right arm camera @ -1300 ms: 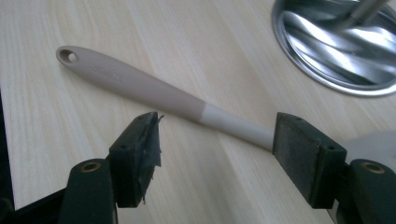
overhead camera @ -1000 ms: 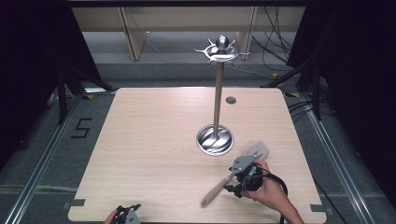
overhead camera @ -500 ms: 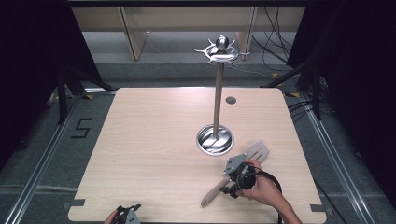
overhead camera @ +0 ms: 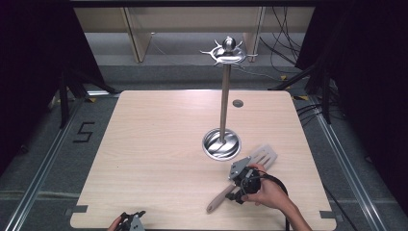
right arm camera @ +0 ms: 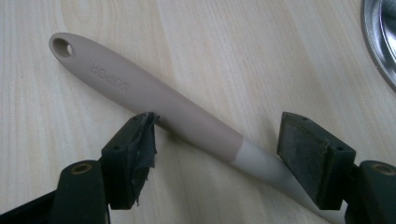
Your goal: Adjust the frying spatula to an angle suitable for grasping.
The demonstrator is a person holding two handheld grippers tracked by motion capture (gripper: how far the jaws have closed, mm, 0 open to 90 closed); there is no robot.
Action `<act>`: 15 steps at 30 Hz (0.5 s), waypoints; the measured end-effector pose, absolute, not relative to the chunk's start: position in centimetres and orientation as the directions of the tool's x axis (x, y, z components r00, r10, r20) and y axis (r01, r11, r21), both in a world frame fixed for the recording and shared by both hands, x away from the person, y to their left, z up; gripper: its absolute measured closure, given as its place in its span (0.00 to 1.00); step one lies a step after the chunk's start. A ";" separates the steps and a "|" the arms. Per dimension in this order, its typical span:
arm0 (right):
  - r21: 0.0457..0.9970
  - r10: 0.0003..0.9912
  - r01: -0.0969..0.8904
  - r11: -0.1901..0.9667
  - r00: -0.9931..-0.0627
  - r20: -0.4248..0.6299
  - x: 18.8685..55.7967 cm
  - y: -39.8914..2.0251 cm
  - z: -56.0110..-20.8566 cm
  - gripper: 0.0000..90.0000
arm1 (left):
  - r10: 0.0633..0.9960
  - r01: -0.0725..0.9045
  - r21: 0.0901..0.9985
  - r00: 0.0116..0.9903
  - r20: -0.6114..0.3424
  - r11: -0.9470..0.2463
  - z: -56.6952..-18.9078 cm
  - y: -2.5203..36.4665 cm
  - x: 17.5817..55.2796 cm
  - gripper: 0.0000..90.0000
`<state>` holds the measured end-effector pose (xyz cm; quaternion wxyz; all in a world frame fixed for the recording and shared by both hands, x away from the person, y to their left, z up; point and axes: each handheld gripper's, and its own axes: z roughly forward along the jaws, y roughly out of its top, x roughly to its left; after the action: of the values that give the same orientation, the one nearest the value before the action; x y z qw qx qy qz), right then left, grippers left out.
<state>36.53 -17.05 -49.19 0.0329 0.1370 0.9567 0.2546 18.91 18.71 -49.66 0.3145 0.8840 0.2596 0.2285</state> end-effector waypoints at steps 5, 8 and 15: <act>0.454 0.297 0.261 0.852 -0.955 -0.009 36.2 -16.6 -48.8 0.38 | 0.592 0.305 0.662 0.763 0.260 -0.684 -49.4 18.8 18.8 0.21; 0.429 0.312 0.287 0.857 -0.950 0.012 36.1 -16.5 -48.5 0.43 | 0.607 0.311 0.676 0.753 0.254 -0.668 -49.5 18.8 18.8 0.21; 0.384 0.379 0.360 0.850 -0.925 0.029 36.0 -16.6 -47.9 0.55 | 0.590 0.304 0.660 0.763 0.263 -0.687 -49.4 18.9 18.8 0.21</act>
<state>35.99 -16.62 -47.85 0.0237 0.1923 0.9614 0.1952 18.84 18.86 -49.39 0.3052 0.8879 0.2517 0.2348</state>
